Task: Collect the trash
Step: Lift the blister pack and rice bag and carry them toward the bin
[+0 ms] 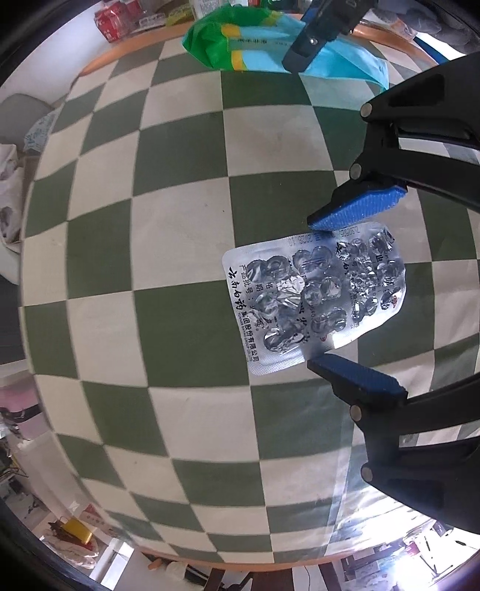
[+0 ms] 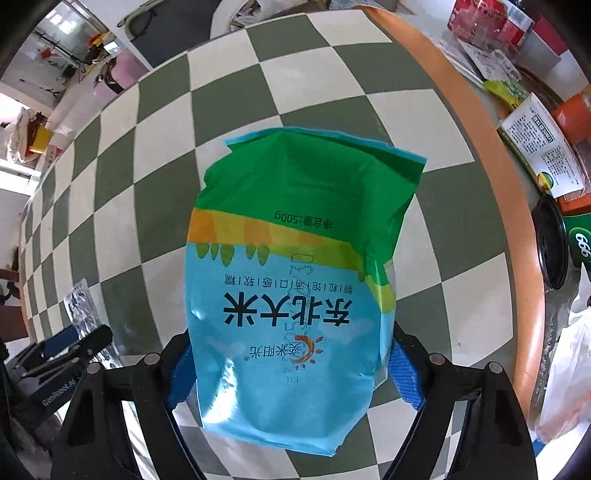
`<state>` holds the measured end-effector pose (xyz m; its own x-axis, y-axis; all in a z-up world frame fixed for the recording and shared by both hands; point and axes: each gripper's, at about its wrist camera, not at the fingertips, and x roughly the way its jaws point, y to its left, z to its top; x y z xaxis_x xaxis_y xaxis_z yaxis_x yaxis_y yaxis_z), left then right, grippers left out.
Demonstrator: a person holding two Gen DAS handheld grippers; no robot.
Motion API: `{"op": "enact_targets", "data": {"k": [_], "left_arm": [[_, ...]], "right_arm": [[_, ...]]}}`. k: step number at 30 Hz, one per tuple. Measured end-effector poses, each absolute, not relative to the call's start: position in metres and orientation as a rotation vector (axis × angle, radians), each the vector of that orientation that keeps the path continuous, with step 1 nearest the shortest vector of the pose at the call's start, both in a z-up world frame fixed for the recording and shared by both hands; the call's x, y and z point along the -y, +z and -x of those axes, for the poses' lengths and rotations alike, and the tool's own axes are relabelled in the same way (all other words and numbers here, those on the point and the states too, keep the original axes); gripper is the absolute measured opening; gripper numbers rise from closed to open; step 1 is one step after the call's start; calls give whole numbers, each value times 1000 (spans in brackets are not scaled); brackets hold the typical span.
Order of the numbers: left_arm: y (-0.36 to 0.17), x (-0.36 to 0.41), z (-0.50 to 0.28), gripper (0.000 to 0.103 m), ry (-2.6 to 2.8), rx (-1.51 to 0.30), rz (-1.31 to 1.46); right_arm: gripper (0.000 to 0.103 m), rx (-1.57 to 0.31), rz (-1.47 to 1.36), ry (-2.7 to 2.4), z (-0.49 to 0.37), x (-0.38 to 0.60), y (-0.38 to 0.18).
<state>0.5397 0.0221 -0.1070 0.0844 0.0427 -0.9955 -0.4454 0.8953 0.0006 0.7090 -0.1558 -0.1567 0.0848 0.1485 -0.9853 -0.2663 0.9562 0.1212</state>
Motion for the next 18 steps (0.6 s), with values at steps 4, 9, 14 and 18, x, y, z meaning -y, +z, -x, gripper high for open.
{"op": "enact_targets", "data": {"k": [4,9,14,18], "left_arm": [[-90,-19,-527,66,373,-1416,341],[-70,-12,-502,66,361,-1371,333],[-56,-8,-467,66,357,-1343,349],[-51,-11,-442,66,353,-1326,377]], "right_arm": [[83,-1445,88,338,-687,189,-149],[81,-1441,83,386,-681,202,-133],[75,-1440,79,425,-652,202,-120],[73,-1434,80,457,-620,188,-116]]}}
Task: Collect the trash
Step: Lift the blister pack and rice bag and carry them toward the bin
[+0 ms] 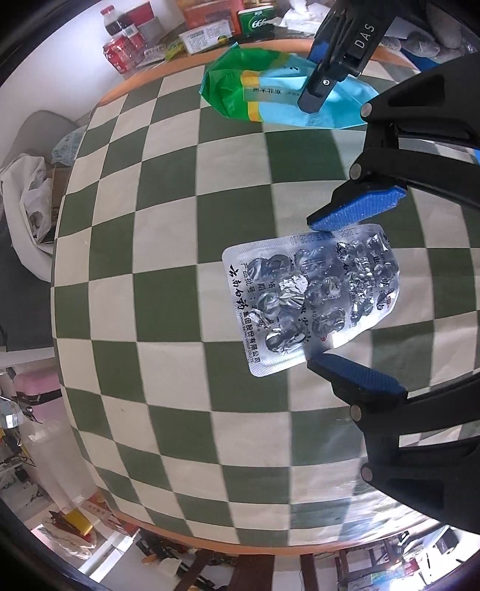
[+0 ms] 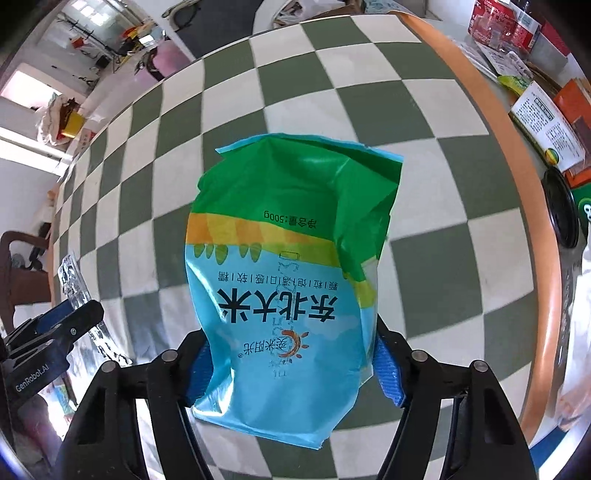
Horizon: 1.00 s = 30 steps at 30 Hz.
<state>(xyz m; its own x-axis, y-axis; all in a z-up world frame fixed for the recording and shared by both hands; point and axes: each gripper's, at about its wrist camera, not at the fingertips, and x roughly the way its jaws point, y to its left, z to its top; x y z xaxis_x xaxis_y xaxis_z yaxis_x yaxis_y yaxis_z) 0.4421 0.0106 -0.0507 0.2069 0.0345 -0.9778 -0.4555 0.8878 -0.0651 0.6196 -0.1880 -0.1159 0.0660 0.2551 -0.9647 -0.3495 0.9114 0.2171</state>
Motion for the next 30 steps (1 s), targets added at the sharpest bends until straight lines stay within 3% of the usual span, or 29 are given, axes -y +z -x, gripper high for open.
{"op": "enact_targets", "data": {"k": [18,30], "left_arm": [[-83,-27,-307,66,428,-1346,519],[-68,-17,-211,66,350,-1232,496]], "right_arm": [[67,-1447,94,588,-485,181,-104],[65,-1372,54,628,-386,187,-85]]}}
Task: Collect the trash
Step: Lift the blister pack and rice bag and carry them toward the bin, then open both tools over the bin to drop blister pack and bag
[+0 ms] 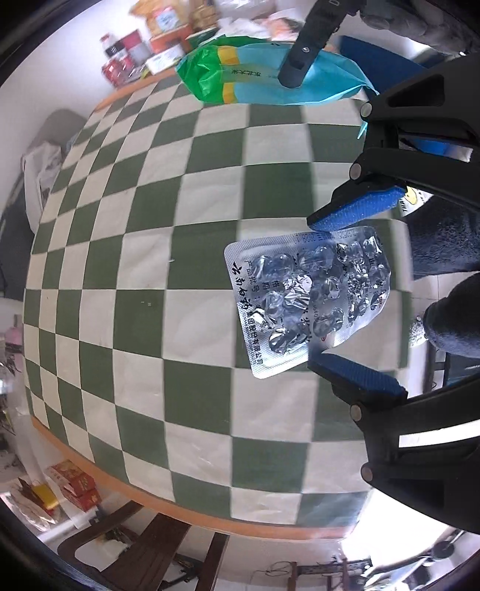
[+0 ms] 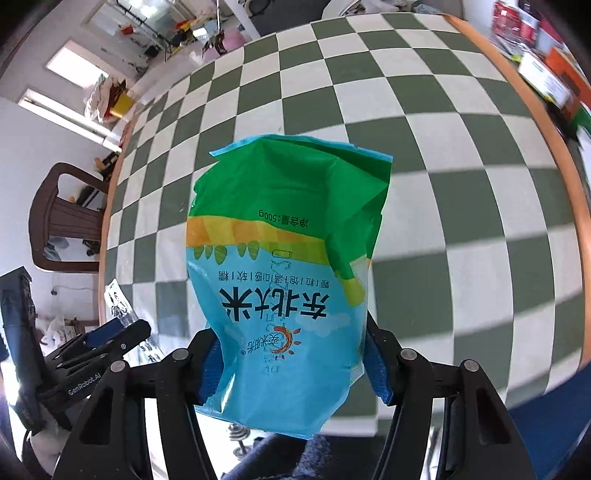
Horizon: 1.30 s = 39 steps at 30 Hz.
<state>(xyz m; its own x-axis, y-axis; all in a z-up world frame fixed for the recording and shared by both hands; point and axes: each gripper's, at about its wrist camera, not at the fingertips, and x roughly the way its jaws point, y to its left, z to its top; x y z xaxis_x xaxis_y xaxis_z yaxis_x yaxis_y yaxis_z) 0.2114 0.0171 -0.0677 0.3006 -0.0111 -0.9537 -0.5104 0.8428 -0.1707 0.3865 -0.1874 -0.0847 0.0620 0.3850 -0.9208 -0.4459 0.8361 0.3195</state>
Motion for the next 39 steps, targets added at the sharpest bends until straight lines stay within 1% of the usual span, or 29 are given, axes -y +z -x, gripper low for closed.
{"op": "enact_targets", "data": {"k": [4,7,12,16,18,19,21,23,29,32,33,35,37,39], "left_arm": [[-67,-3,-170,66,288,-1231,468],[-76,11,-132,66,249,-1258,477],[-103,36,-84,66,203,-1311,540],[-139,46,-55,66,217,-1350,606],[-167,50,-45,66,230,-1375,650],[-189,52,-41,66,240,-1396,672],[-223,55,-38,66,245,-1429,703],[-274,56,-40,66,252,-1468,739],[-408,39,-64,66,269,-1531,799],[-458,26,-74,67,267,-1548,827],[-467,23,-73,70,271,-1550,821],[-489,16,-79,89,294,-1548,787],[-499,8,-79,90,323,-1545,769],[-505,4,-78,103,343,-1541,758]], "right_arm": [[65,-1343,3,586,-324,210,-77],[65,-1353,-47,565,-277,232,-83],[65,-1449,-87,537,-196,267,-118],[65,-1560,-99,523,-142,289,-166],[65,-1602,-88,520,-128,293,-192],[65,-1624,-78,518,-121,295,-208],[65,-1670,-62,513,-111,296,-248],[65,-1698,-43,507,-107,293,-292],[65,-1744,-37,497,-119,271,-423],[65,-1741,-28,499,-134,249,-487],[66,-1734,-26,499,-141,243,-501],[68,-1744,-10,518,-149,228,-541],[71,-1754,-15,523,-156,218,-566],[75,-1776,-37,525,-164,209,-593]]}}
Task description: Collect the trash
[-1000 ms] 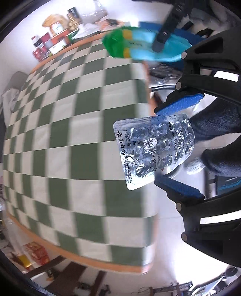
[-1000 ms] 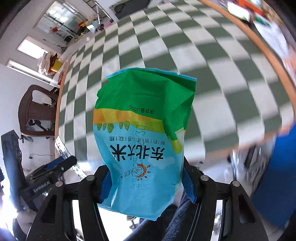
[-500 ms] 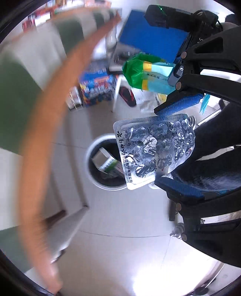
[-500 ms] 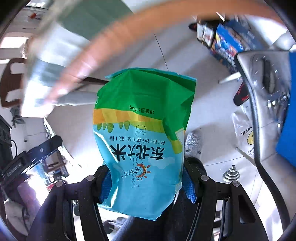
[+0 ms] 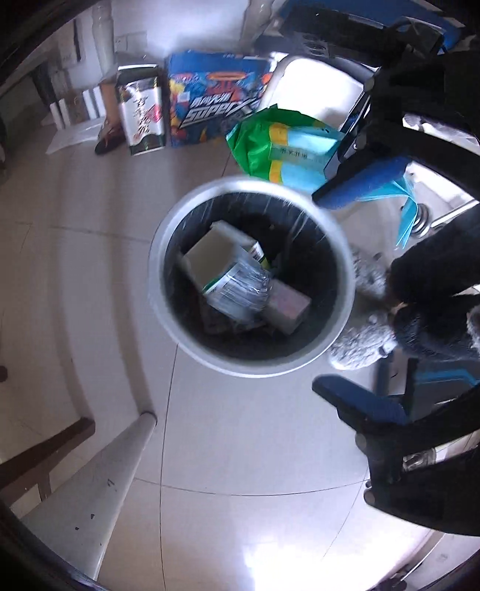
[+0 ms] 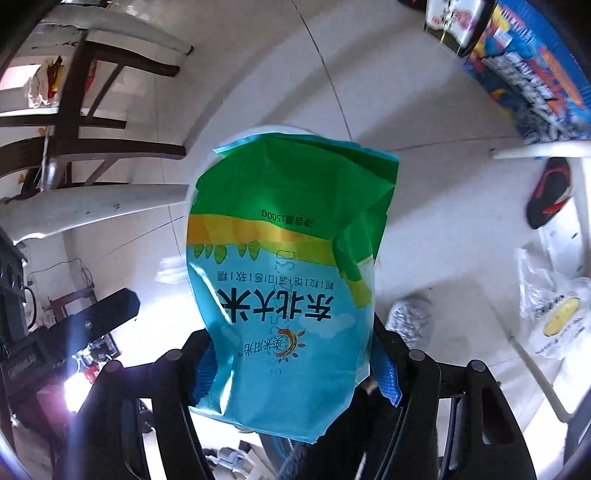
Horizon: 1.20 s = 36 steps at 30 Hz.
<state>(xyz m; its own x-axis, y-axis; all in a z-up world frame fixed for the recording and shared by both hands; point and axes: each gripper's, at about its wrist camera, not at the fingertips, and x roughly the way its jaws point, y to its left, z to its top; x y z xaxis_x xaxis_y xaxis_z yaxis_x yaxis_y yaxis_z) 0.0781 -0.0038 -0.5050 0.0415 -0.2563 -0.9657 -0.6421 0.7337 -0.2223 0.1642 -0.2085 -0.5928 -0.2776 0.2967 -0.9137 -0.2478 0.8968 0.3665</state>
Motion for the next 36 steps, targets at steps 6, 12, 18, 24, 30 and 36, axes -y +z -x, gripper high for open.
{"op": "enact_targets", "data": {"k": [6,12,18,24,30,36], "left_arm": [[-512,-1,-59,103,423,-1548,692],[-504,6,-44,103,506,-1541,598],[-491,19,-35,103,530,-1548,556],[-444,36,-23,103,518,-1546,544],[-362,59,-6,103,459,-1534,553],[-240,80,13,103,396,-1479,570]], "right_arm": [[103,-1789,-1,539,-163,192,-625],[103,-1735,58,521,-160,192,-619],[103,-1602,271,448,-151,192,-591],[103,-1576,301,435,-144,205,-555],[103,-1562,308,456,-125,231,-464],[103,-1584,269,537,-105,256,-335]]}}
